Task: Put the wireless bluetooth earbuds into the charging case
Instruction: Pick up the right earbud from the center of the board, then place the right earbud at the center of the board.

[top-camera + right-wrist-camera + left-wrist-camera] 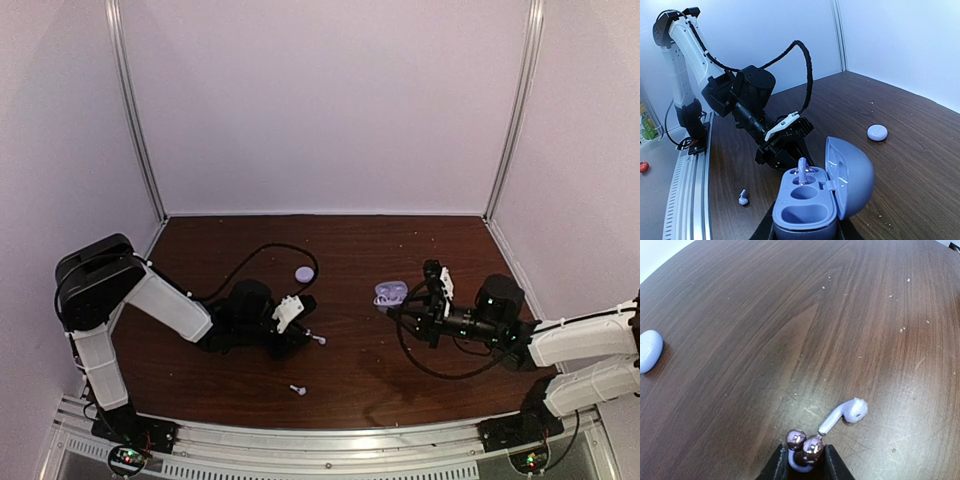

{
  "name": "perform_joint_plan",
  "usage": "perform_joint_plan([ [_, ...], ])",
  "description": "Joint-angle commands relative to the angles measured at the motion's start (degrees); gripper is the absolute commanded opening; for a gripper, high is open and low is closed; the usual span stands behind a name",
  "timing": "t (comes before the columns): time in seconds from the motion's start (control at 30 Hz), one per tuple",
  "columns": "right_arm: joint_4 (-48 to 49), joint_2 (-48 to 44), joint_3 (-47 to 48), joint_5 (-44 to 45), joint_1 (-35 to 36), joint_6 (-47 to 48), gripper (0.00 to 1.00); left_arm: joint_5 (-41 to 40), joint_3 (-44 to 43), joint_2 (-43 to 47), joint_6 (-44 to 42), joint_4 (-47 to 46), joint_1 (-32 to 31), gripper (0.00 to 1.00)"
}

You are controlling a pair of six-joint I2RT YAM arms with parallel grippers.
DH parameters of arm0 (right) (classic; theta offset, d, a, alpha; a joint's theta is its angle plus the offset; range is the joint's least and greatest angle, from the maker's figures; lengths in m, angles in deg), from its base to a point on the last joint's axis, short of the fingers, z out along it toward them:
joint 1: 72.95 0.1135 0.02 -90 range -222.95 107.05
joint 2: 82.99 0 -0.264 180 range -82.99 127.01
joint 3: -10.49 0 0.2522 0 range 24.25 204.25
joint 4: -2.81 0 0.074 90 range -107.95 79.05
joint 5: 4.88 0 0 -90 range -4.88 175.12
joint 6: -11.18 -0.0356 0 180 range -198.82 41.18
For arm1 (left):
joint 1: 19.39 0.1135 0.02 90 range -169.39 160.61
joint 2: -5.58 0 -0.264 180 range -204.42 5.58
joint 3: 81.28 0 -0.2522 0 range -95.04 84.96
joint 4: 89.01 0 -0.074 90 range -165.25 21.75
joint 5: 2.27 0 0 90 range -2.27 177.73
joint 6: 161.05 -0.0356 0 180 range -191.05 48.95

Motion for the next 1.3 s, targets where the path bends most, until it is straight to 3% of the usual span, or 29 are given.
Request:
perform_joint_plan([
  [0.0, 5.9, 2.4, 1.3, 2.4, -0.2, 1.6, 0.0, -0.5, 0.9, -0.4, -1.3, 3.5, 0.4, 0.26],
  [0.4, 15.2, 10.8, 1.4, 11.6, -0.1, 5.7, 0.0, -1.4, 2.1, 5.4, -0.8, 4.5, 0.4, 0.24],
  [0.7, 20.1, 16.1, 2.5, 21.0, 3.0, 14.5, 0.0, -0.7, 2.3, 12.5, 1.1, 6.4, -0.6, 0.23],
  [1.03, 26.7, 21.8, 4.2, 32.4, 10.6, 26.2, 0.0, -3.8, -7.8, 19.3, 1.8, 15.6, -8.1, 0.24],
  [1.27, 28.3, 24.7, 6.5, 39.2, 14.9, 31.3, 0.0, -4.9, -15.8, 17.9, 7.0, 17.7, -11.5, 0.24],
])
